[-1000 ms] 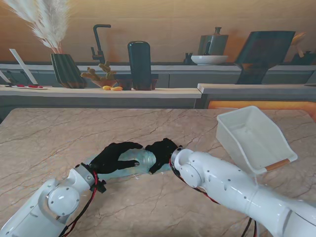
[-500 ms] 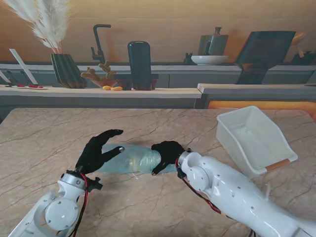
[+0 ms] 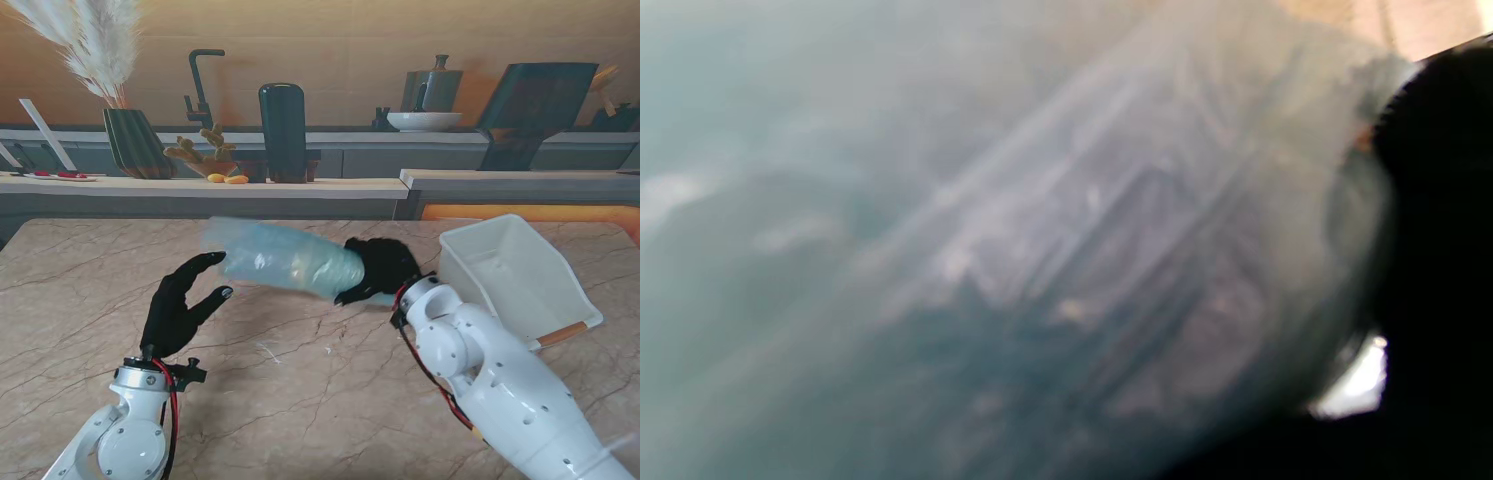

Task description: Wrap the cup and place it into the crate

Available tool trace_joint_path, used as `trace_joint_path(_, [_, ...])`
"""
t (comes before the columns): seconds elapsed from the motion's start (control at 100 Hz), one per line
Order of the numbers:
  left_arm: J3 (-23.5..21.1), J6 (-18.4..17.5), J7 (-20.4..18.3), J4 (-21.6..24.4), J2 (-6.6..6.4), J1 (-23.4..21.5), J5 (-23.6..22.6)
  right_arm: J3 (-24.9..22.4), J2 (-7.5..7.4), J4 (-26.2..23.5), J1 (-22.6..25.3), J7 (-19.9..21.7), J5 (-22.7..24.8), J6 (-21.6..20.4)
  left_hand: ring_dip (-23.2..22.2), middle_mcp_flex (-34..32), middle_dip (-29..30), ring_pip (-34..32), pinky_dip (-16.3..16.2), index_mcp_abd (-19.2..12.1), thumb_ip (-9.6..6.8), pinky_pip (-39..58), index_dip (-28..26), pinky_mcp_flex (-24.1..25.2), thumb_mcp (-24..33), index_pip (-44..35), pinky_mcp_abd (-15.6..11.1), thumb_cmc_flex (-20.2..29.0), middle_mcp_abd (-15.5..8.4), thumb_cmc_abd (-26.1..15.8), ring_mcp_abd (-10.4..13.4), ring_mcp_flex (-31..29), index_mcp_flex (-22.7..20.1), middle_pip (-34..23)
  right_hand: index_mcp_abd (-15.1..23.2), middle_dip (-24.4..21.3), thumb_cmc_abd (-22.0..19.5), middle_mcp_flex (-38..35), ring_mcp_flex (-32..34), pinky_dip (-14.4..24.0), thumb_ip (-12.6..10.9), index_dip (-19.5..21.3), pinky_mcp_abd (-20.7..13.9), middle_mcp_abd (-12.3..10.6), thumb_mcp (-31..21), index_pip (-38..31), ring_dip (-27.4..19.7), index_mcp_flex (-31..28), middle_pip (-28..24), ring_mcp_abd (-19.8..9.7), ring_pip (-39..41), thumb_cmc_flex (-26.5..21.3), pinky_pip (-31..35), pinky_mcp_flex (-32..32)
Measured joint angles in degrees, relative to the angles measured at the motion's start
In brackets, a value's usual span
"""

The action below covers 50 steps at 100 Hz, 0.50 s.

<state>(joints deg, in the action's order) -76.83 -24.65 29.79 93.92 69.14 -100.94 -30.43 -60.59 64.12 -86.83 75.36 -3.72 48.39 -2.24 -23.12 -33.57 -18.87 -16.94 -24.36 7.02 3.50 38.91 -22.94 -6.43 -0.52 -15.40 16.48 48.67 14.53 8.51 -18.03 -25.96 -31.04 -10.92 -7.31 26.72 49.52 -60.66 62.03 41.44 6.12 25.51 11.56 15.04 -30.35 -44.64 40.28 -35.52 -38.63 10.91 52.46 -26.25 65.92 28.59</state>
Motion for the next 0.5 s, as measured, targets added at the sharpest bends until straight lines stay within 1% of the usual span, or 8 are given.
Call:
trace_joint_path(0.06, [-0.02, -0.69, -0.69, -0.11, 0.0, 0.01, 1.07, -3.07, -0.29, -3.18, 1.36, 1.82, 1.37, 1.44, 0.0, 0.0, 0.0, 0.0, 0.08, 0.0, 0.0, 0.0, 0.0, 0.0, 0.0, 0.0, 0.0, 0.0, 0.0, 0.0, -0.04, 0.0, 0.0, 0.01, 0.0, 0.1, 0.0, 0.0, -0.01, 0.0, 0.0, 0.02, 0.04, 0.0, 0.0, 0.0, 0.01, 0.0, 0.0, 0.01, 0.01, 0.0, 0.05, 0.0])
trace_joint_path(0.13, [-0.35, -1.72, -3.81, -0.08, -0.04, 0.0, 3.4, -6.84, -0.54, -6.43, 3.03, 2.69, 3.77, 2.9, 0.0, 0.0, 0.0, 0.01, 0.14, 0.0, 0.0, 0.01, 0.0, 0.0, 0.0, 0.0, 0.0, 0.0, 0.0, 0.0, -0.04, 0.0, 0.0, 0.01, 0.0, 0.13, 0.0, 0.0, -0.01, 0.0, 0.0, 0.06, 0.09, 0.0, 0.0, 0.0, 0.02, 0.0, 0.0, 0.01, 0.01, 0.0, 0.13, 0.0])
trace_joint_path(0.17, [-0.48, -1.74, -5.19, -0.02, -0.12, -0.02, 3.88, -9.03, -0.65, -8.12, 4.08, 2.99, 5.07, 3.73, 0.0, 0.0, 0.0, 0.01, 0.39, 0.0, 0.0, 0.02, 0.0, 0.0, 0.0, 0.0, 0.0, 0.0, 0.02, 0.0, -0.05, 0.0, 0.0, 0.02, 0.0, 0.13, 0.0, 0.0, -0.01, 0.0, 0.0, 0.1, 0.2, 0.0, 0.0, 0.0, 0.02, 0.0, -0.01, 0.01, 0.02, 0.0, 0.19, 0.0])
trace_joint_path(0.22, [-0.48, -1.43, -5.29, 0.06, -0.25, -0.05, 3.5, -11.73, -0.81, -10.15, 5.43, 3.67, 6.1, 4.93, 0.0, 0.0, 0.0, 0.0, 0.54, 0.0, 0.0, 0.03, 0.0, 0.0, 0.0, 0.0, 0.01, 0.0, 0.02, 0.0, -0.06, 0.0, -0.01, 0.02, 0.0, 0.14, 0.0, 0.0, -0.02, 0.0, 0.01, 0.16, 0.29, 0.0, 0.0, 0.0, 0.03, 0.0, -0.02, 0.01, 0.03, 0.0, 0.22, 0.0])
trace_joint_path(0.29, [-0.3, -0.45, -4.71, 0.11, -0.46, -0.06, 1.93, -15.52, -1.09, -13.07, 7.59, 5.71, 6.73, 7.03, 0.0, 0.0, 0.0, 0.01, 0.6, 0.0, 0.0, 0.03, 0.0, 0.0, 0.0, 0.0, 0.01, 0.0, 0.02, 0.0, -0.06, 0.0, -0.01, 0.02, 0.0, 0.16, 0.0, 0.06, -0.04, 0.0, 0.01, 0.24, 0.3, 0.0, 0.0, 0.0, 0.03, 0.0, -0.03, 0.01, 0.03, 0.0, 0.23, 0.0])
trace_joint_path(0.36, [-0.15, -0.08, -5.03, 0.15, -0.66, -0.06, 1.83, -18.85, -1.4, -15.4, 9.82, 7.53, 7.2, 9.47, 0.0, -0.01, 0.0, 0.01, 0.62, 0.0, 0.0, 0.03, 0.0, 0.0, 0.0, 0.0, 0.01, 0.0, 0.03, 0.0, -0.06, 0.0, -0.01, 0.02, 0.0, 0.26, 0.0, 0.54, -0.61, 0.0, 0.02, 0.4, 0.34, 0.03, 0.0, 0.02, 0.15, 0.0, -0.48, 0.01, 0.19, -0.05, 0.23, 0.0])
trace_joint_path(0.5, [0.19, -0.07, -7.69, 0.34, -0.97, 0.06, 3.89, -24.65, -1.63, -17.15, 14.52, 7.18, 7.34, 12.34, 0.37, -0.01, 0.0, 0.04, 0.64, 0.0, 0.0, 0.03, 0.0, 0.0, 0.0, 0.0, 0.01, 0.0, 0.03, 0.0, -0.07, 0.0, -0.01, 0.12, -0.01, 0.29, 0.0, 1.56, -1.21, 0.0, 0.02, 0.73, 0.44, 0.15, 0.0, 0.67, 0.79, 0.02, -1.2, 0.03, 0.84, -0.56, 0.5, -0.02])
